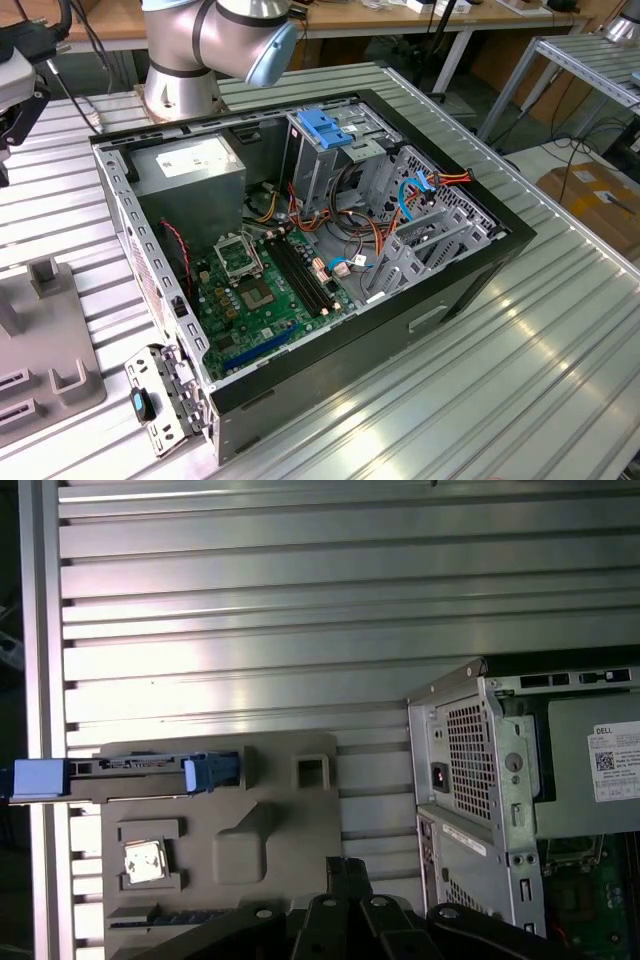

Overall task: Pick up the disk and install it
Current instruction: 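Reach for the disk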

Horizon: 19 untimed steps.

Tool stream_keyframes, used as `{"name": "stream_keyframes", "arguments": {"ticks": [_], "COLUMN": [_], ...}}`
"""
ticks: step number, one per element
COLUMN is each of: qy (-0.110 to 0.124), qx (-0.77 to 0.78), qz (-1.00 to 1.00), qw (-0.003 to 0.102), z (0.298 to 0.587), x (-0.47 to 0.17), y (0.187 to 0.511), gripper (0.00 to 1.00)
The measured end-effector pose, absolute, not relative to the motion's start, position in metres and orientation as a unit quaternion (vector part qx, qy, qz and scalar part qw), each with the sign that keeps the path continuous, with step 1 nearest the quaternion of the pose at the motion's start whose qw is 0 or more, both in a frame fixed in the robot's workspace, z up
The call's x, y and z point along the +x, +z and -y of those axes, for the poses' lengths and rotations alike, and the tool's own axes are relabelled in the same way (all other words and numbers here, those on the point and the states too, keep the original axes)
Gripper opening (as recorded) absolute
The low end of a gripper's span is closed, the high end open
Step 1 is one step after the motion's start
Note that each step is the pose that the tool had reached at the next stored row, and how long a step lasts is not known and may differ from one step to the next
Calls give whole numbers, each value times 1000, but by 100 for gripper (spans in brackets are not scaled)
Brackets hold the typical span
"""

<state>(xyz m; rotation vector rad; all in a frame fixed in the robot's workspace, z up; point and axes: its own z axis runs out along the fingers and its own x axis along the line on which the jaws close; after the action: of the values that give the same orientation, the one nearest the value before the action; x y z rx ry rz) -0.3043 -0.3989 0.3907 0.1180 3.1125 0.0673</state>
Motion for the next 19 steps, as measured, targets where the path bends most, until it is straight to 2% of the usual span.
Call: {"name": "stream_keyframes", "arguments": {"ticks": [19], "qy": [22], "qx": [38], "qz": [-999], "qw": [13], "z": [399], "x": [-330], "y": [391], "gripper": [11]}}
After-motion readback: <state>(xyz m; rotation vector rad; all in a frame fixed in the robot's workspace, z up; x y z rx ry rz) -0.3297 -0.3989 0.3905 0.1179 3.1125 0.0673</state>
